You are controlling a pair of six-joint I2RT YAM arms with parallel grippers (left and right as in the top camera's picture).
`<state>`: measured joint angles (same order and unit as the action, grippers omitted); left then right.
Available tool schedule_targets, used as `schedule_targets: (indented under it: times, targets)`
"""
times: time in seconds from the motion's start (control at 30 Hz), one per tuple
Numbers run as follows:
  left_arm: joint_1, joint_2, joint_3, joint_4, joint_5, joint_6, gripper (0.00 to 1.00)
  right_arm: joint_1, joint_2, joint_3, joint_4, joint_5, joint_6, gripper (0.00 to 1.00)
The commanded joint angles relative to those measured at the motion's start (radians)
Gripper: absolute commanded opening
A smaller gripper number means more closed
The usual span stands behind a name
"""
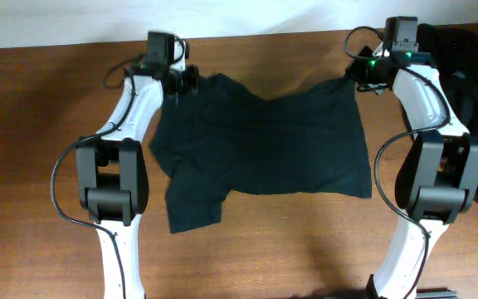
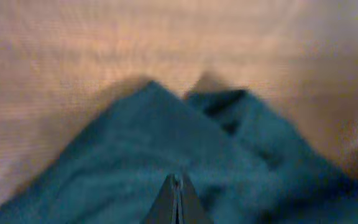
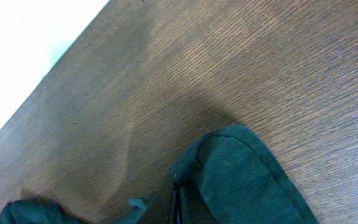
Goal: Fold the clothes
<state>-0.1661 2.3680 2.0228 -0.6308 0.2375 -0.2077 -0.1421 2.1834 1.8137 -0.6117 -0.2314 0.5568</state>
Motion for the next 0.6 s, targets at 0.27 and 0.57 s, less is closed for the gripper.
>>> schedule_targets:
  times: [0.27,0.57]
  targets:
    - [-0.017,0.064,0.151,-0.134,-0.080,0.093,0.00,0.005,0.023,-0.008,0.018,0.016,0.002,0.04]
    - [-0.016,0.134,0.151,-0.089,-0.020,0.101,0.00,0.005,0.023,-0.008,0.029,0.023,0.002,0.04]
